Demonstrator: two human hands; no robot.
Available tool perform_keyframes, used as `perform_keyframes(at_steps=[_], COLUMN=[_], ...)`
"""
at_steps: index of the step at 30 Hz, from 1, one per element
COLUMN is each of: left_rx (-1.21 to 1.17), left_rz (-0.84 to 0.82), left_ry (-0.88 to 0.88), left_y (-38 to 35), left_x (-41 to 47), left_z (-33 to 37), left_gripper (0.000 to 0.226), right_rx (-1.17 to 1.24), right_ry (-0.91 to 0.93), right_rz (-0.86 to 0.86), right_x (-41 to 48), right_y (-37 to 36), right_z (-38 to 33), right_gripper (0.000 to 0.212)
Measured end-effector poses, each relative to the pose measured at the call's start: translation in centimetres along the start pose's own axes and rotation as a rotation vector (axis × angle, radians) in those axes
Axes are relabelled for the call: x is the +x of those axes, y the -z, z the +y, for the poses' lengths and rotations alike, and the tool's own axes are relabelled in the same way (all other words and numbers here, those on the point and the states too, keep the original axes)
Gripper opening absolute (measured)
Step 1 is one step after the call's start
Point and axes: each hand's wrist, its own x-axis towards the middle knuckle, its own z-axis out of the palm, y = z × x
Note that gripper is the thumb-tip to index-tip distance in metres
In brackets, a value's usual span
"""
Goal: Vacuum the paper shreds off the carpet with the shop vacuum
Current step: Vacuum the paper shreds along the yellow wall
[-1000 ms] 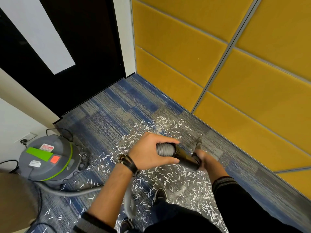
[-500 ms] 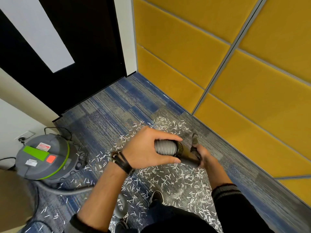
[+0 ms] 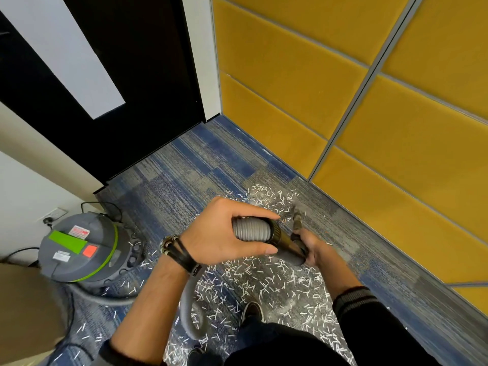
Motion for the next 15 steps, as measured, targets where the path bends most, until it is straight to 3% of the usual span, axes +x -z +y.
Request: perform_keyframes(at_steps=[15], left_rx=[-0.025], left_rz=[-0.092], left_ry=[0.071], left_y=[-5.0], left_x=[2.5], left_z=[-0.7], left_gripper=[0.056], right_rx=[0.135], right_ry=[-0.009], right_rz=[0.145], right_x=[-2.5], right_y=[7.3], right_z=[0.7], right_gripper=[0.023])
